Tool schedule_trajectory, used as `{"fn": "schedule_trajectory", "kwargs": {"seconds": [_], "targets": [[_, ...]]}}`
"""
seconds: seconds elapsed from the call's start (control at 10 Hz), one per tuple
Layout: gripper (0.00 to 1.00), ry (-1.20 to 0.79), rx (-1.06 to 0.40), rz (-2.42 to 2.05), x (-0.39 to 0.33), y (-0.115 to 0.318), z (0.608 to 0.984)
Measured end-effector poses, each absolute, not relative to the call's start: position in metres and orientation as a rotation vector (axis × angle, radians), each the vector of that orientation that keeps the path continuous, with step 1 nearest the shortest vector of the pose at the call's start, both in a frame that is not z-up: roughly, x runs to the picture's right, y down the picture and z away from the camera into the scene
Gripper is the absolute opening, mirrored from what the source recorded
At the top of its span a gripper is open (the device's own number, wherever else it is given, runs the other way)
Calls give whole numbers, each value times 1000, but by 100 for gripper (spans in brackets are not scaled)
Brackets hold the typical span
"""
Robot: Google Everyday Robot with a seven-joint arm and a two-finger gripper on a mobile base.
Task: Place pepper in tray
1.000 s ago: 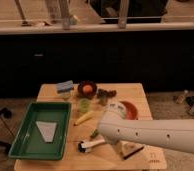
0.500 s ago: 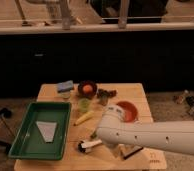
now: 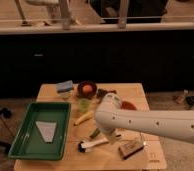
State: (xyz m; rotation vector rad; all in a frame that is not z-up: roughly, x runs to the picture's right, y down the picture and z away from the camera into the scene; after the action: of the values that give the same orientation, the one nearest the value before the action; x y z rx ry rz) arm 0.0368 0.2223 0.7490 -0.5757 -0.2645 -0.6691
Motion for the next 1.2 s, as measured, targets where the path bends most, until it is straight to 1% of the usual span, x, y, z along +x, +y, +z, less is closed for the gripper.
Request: {"fn": "schedule_trajectory", "kwargs": {"seconds": [0.4,0.7,0.9,1.2], "targets": [[80,-336,-485,-740,10,209,760],[80,-347,-449,-775,3,201,766],[80,-344,-444,-778,6,194,778],[80,-344,-482,-765,18,195,806]]}}
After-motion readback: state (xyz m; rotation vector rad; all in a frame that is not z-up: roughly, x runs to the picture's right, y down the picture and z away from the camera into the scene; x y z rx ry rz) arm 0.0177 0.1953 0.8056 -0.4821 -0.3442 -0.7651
